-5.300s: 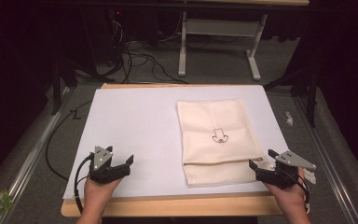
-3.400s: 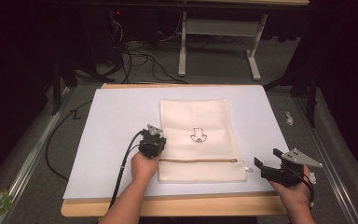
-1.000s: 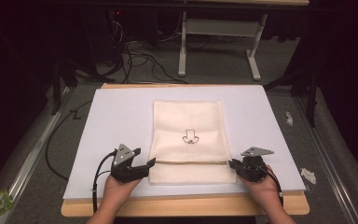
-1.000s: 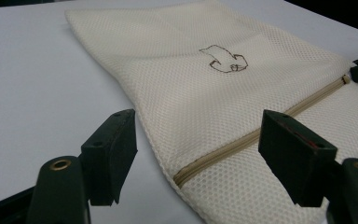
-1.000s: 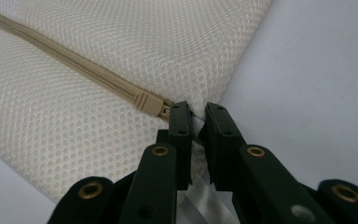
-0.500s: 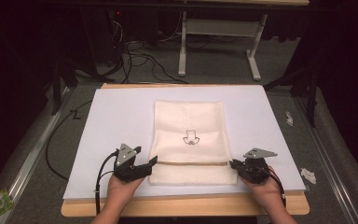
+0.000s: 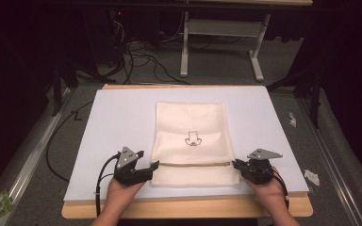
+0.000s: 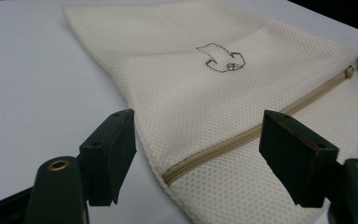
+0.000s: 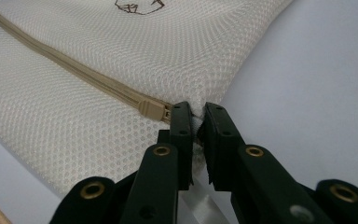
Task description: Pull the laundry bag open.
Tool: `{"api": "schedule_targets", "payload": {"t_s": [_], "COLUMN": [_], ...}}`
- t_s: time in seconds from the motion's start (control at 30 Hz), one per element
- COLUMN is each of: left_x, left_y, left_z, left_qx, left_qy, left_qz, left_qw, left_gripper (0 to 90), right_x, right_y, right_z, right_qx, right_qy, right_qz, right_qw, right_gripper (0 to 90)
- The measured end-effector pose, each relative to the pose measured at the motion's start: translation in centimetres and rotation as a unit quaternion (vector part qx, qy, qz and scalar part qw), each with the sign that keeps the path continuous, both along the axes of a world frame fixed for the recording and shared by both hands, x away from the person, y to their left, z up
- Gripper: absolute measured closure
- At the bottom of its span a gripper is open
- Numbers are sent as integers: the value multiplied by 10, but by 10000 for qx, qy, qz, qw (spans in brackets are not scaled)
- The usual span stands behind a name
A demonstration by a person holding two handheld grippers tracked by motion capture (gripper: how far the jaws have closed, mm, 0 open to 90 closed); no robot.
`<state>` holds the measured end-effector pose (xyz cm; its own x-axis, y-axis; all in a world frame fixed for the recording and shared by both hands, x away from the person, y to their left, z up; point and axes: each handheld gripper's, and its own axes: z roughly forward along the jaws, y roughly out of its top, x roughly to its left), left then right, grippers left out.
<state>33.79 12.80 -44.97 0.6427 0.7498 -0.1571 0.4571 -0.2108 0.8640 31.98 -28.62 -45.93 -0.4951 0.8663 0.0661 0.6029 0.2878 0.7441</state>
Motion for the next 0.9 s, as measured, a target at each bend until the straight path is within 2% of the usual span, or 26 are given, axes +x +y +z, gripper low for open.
{"api": "schedule_targets", "payload": {"t_s": [0.07, 0.13, 0.23, 0.4, 0.47, 0.6, 0.83, 0.9], "left_x": [-1, -3, -5, -7, -8, -8, -6, -5], "left_y": [-7, -18, -38, -66, -75, -94, -123, -129], "left_z": [2, 5, 6, 3, 2, -3, -10, -11], "left_qx": [-256, -344, -299, -108, -151, -233, -209, -193], "left_qy": [77, 91, 118, 187, 209, 294, 341, 301], "left_qz": [-190, -353, -608, -943, -1055, -1172, -1332, -1366], "left_qw": [9995, 9987, 9976, 9953, 9941, 9924, 9903, 9900], "left_gripper": [285, 296, 296, 324, 338, 384, 455, 472], "right_x": [0, -1, -1, 0, -1, 0, -1, 0], "right_y": [0, 0, 0, 0, 0, -2, -3, -3], "right_z": [1, 2, 2, 3, 3, 2, 3, 3], "right_qx": [-19, 6, 57, 55, 40, 88, 90, 69], "right_qy": [-62, -55, -57, -114, -156, -144, -149, -182], "right_qz": [66, 18, -49, -47, -21, 25, 82, 109], "right_qw": [10000, 10000, 10000, 9999, 9999, 9999, 9998, 9998], "right_gripper": [837, 839, 842, 842, 841, 841, 842, 842]}}
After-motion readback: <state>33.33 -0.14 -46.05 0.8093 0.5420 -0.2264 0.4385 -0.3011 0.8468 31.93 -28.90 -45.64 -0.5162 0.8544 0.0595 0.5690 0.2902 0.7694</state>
